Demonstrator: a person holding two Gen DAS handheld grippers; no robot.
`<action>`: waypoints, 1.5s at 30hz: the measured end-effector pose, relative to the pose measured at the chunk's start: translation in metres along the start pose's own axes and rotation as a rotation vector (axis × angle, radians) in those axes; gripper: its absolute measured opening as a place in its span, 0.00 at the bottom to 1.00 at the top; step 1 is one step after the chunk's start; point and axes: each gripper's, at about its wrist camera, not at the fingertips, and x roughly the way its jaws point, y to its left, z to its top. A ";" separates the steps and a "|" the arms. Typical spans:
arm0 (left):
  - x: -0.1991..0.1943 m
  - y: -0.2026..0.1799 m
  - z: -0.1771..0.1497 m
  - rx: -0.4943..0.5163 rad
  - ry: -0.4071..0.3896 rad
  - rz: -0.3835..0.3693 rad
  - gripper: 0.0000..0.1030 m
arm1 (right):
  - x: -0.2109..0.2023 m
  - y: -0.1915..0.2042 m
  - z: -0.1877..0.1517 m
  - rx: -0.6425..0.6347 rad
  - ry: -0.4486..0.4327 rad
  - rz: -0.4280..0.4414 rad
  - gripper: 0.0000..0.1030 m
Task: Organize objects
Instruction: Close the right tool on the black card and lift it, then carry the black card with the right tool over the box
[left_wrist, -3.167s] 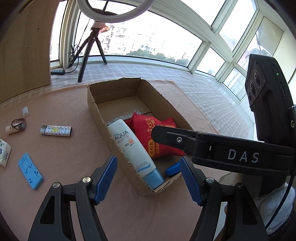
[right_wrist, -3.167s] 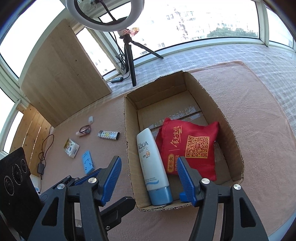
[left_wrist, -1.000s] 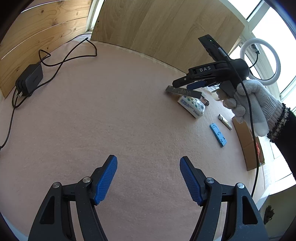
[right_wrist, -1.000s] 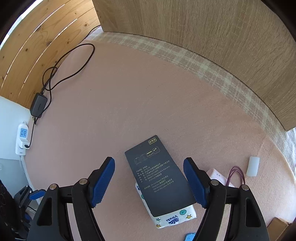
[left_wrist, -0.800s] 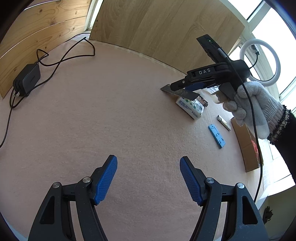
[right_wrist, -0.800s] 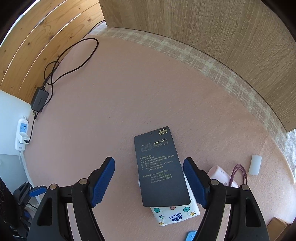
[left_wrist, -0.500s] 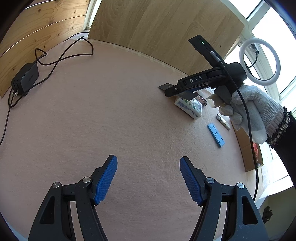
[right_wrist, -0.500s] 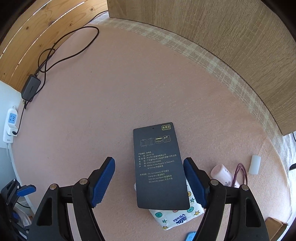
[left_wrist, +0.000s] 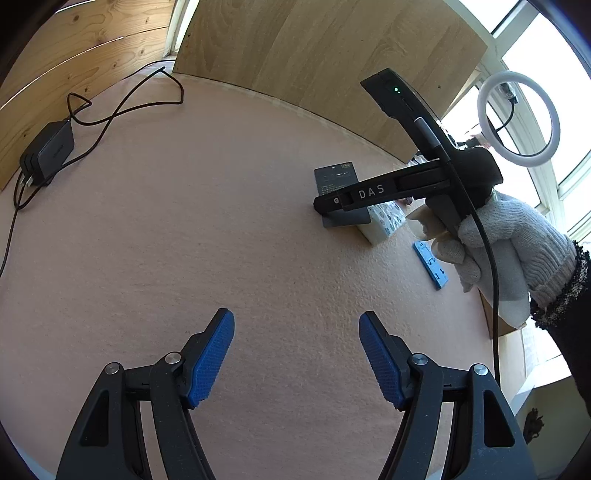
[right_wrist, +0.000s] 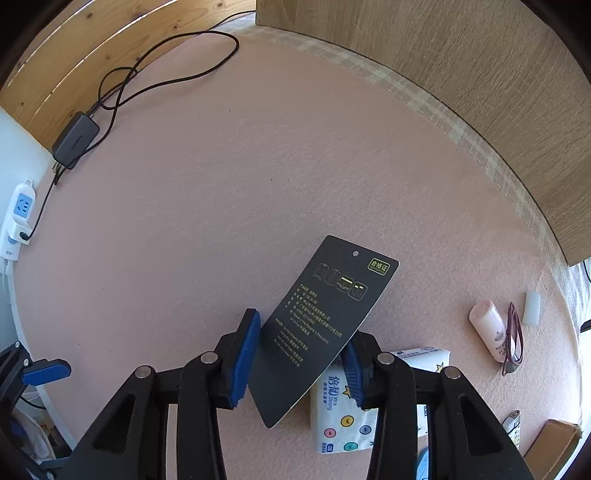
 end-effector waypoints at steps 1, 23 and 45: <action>0.000 -0.001 0.000 0.002 0.000 0.001 0.71 | -0.001 0.000 -0.002 0.009 -0.007 0.015 0.30; 0.004 -0.033 0.002 0.041 -0.005 0.021 0.71 | -0.052 -0.010 -0.063 0.240 -0.215 0.238 0.00; 0.044 -0.143 -0.012 0.175 0.043 -0.034 0.71 | -0.174 -0.161 -0.264 0.637 -0.469 0.110 0.00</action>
